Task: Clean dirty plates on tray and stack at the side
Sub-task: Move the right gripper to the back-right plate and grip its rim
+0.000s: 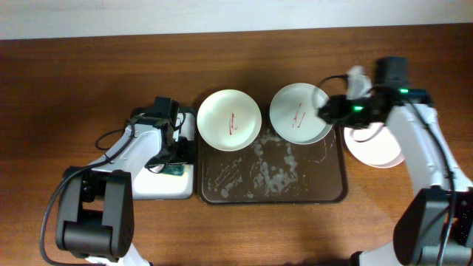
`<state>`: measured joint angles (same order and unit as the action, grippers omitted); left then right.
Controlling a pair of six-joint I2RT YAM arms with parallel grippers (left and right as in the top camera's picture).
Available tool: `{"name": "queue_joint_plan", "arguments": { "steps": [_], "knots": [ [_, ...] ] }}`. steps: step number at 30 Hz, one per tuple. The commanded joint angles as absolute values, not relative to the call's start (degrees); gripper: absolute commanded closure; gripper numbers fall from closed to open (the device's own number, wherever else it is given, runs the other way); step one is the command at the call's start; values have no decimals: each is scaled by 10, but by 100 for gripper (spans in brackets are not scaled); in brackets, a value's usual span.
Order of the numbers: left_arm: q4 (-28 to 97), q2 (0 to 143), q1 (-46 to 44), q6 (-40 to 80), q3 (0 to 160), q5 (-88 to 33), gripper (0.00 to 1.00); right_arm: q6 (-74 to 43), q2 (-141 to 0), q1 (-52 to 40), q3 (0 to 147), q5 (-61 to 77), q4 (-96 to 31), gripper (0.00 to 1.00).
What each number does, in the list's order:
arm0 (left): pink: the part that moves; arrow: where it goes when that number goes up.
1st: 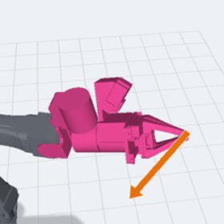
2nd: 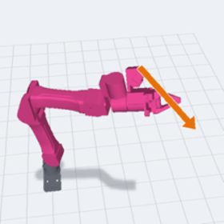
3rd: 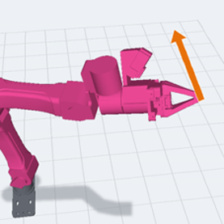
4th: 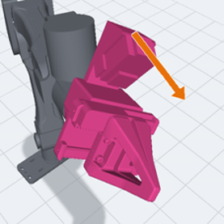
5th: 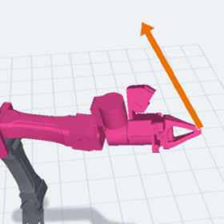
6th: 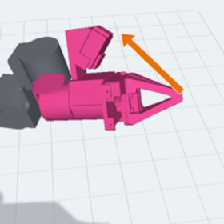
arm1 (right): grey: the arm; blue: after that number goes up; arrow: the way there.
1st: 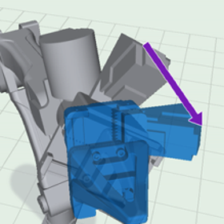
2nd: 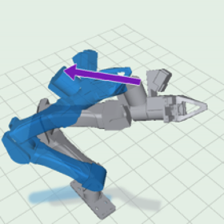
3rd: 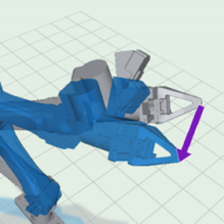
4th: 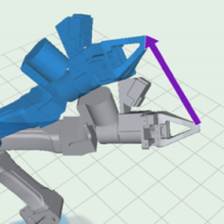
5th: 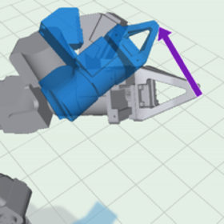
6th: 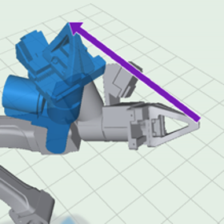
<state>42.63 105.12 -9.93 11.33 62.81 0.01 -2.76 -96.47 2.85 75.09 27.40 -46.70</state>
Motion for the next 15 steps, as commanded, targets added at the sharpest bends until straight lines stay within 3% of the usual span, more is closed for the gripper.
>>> {"name": "queue_joint_plan", "arguments": {
  "steps": [1,7,15],
  "knots": [
    [424,1042,-98,110,639,-3,8,13,-969,-63,759,267,-429,44],
    [423,1042,-98,110,639,-3,8,10,-978,-156,788,161,-396,41],
    [423,1042,-98,110,639,-3,8,11,-1045,-167,915,163,-436,38]
  ]
}}
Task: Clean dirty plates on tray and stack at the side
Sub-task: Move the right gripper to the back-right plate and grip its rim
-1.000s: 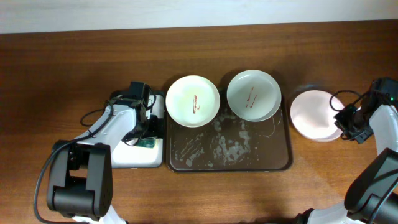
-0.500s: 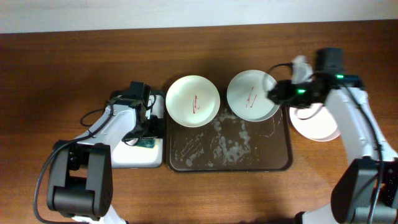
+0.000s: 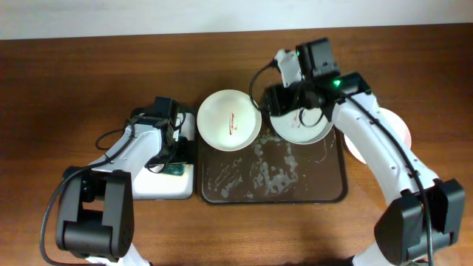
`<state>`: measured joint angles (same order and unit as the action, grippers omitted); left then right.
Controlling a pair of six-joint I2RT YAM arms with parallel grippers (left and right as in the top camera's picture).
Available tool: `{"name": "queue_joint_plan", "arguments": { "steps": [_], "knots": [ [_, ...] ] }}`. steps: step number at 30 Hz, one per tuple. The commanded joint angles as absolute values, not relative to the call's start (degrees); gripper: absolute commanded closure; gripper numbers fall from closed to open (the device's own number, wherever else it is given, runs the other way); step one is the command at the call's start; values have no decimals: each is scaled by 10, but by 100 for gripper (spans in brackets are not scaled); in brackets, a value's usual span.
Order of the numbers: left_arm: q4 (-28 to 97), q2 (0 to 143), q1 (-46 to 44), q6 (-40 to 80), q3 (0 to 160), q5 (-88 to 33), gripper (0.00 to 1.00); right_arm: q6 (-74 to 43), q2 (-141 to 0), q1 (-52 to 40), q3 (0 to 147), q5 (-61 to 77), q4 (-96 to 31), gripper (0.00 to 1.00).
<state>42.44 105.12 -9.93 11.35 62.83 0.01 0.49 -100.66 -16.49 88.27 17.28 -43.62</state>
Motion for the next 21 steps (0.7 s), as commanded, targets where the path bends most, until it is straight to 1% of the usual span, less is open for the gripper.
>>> {"name": "queue_joint_plan", "arguments": {
  "steps": [1,5,6,11,13,18,21],
  "knots": [
    [423,1042,-98,110,639,-3,8,11,-1057,-170,916,162,-427,38],
    [423,1042,-98,110,639,-3,8,11,-1116,-181,916,162,-401,39],
    [423,1042,-98,110,639,-3,8,11,-1132,-184,916,162,-396,43],
    [423,1042,-98,110,639,-3,8,10,-1186,-196,916,160,-375,49],
    [423,1042,-98,110,639,-3,8,5,-1205,-200,916,154,-366,53],
    [423,1042,-98,110,639,-3,8,-37,-1225,-200,915,139,-360,55],
    [423,1042,-98,110,639,-3,8,-39,-1229,-200,913,139,-360,61]
  ]
}}
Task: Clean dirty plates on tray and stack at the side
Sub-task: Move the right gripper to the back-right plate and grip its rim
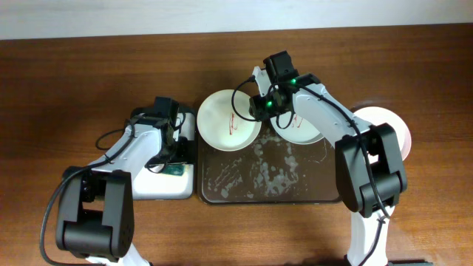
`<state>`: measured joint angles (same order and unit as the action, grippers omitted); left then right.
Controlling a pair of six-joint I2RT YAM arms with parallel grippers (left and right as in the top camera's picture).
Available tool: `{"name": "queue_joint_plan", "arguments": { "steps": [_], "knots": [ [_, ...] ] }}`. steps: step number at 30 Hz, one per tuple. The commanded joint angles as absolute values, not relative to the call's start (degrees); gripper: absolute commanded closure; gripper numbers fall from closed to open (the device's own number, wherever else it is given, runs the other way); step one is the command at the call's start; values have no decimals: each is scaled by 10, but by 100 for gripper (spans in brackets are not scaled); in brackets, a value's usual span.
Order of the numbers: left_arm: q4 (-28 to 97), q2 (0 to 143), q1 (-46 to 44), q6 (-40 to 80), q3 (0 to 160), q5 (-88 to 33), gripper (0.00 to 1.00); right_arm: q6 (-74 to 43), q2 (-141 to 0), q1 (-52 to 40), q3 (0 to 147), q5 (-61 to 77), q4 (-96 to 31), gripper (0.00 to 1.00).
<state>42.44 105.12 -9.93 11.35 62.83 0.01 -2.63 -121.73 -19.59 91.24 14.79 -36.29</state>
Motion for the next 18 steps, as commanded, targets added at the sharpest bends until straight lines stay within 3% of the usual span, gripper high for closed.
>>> {"name": "queue_joint_plan", "arguments": {
  "steps": [1,18],
  "knots": [
    [423,1042,-98,110,639,-3,8,-39,-1230,-200,913,139,-363,61],
    [423,1042,-98,110,639,-3,8,-81,-1233,-207,885,131,-368,78]
  ]
}}
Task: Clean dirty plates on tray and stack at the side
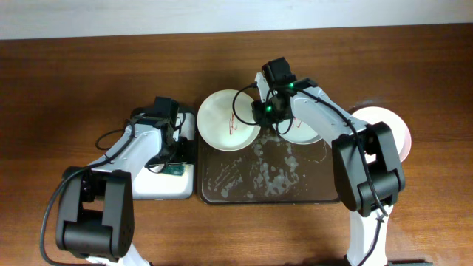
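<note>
On the dark tray (222,193), two white plates lean at the far edge. The left plate (219,122) carries red smears. My right arm covers most of the right plate (314,135). At the left plate's right rim sits my right gripper (256,111); how its jaws stand does not show. A clean white plate (395,133) lies on the table right of the tray. My left gripper (176,157) points down over a green sponge (175,171) in a white dish (159,186); I cannot tell its state.
Soapy foam (270,171) covers the middle of the tray floor. The white dish stands tight against the tray's left side. The wooden table (89,89) runs wide on both sides, with a pale wall along the far edge.
My right gripper has shifted slightly, staying at the right rim of the left plate. The left arm, the plates and the sponge have not moved.
First my right gripper was over the right side, between the right plate and the clean plate on the table. Then it was above the right plate, then at the left plate's right rim, where it still is. The left arm stayed over the sponge throughout.
</note>
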`<state>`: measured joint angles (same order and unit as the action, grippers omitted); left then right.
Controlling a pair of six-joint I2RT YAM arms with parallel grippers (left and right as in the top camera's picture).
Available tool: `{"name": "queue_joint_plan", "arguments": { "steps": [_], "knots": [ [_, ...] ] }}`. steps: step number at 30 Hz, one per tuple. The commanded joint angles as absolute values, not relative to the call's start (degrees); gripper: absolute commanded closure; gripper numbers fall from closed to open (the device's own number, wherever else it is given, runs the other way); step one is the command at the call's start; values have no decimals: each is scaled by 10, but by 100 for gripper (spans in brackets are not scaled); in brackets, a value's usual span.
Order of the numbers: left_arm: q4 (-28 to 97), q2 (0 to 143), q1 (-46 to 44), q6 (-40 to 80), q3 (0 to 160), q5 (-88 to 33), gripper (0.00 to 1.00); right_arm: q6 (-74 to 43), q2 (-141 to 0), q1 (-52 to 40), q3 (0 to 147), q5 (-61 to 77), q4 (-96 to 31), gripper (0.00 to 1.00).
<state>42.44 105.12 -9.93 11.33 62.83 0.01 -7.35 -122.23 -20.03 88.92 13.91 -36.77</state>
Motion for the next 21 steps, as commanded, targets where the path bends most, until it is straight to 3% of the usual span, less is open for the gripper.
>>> {"name": "queue_joint_plan", "arguments": {
  "steps": [1,4,5,14,19,21],
  "knots": [
    [423,1042,-98,110,639,-3,8,-81,-1233,-207,885,132,-372,80],
    [423,1042,-98,110,639,-3,8,-91,-1233,-207,885,132,-393,95],
    [423,1042,-98,110,639,-3,8,-92,-1233,-207,885,133,-401,96],
    [422,1042,-98,110,639,-3,8,-100,-1192,-207,891,135,-608,96],
    [421,1042,-98,110,639,-3,8,-100,-1193,-207,887,135,-658,96],
    [421,1042,-98,110,639,-3,8,-113,-1193,-207,887,135,-672,90]
  ]
}}
